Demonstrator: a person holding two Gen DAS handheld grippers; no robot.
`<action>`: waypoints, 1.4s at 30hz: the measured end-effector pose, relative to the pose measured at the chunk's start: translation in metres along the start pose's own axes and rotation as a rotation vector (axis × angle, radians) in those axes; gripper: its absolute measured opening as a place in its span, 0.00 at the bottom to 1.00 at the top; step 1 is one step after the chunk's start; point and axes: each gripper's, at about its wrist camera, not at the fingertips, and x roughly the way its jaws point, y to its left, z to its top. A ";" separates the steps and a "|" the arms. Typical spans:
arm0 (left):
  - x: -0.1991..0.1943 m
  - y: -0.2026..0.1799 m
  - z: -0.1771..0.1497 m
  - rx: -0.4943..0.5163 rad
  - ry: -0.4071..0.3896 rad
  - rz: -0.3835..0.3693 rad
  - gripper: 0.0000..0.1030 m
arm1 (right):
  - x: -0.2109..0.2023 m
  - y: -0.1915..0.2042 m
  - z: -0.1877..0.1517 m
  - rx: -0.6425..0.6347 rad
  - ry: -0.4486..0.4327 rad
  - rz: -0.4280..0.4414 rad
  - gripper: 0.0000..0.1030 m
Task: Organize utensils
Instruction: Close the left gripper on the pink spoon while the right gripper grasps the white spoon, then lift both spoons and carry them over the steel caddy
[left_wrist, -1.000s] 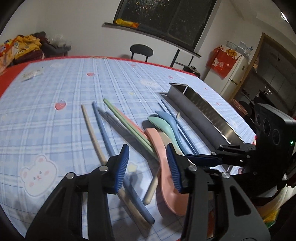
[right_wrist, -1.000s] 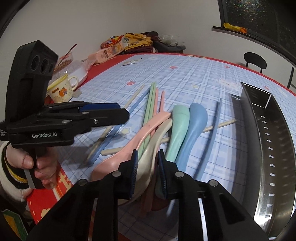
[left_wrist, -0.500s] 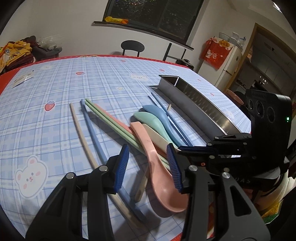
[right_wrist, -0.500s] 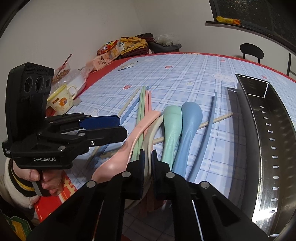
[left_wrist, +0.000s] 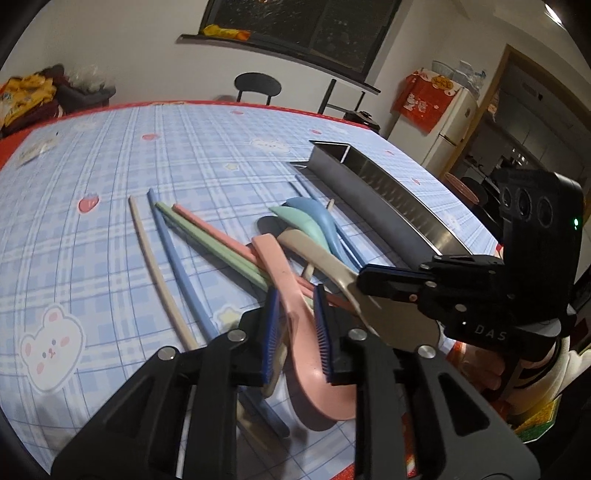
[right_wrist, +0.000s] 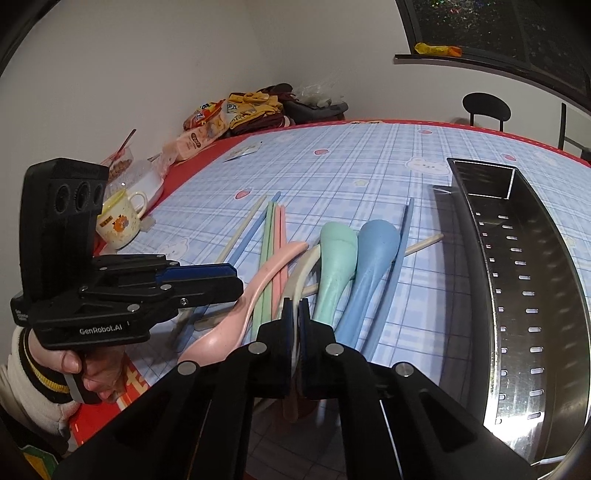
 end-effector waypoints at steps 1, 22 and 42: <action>0.001 0.000 0.000 -0.001 0.003 0.002 0.26 | 0.001 0.000 0.000 -0.003 0.005 0.000 0.04; 0.018 -0.003 -0.001 0.015 0.071 -0.004 0.12 | 0.009 0.001 -0.001 0.002 0.042 0.003 0.05; 0.013 -0.008 -0.001 0.040 0.036 0.022 0.10 | 0.010 0.004 -0.001 -0.013 0.047 0.019 0.04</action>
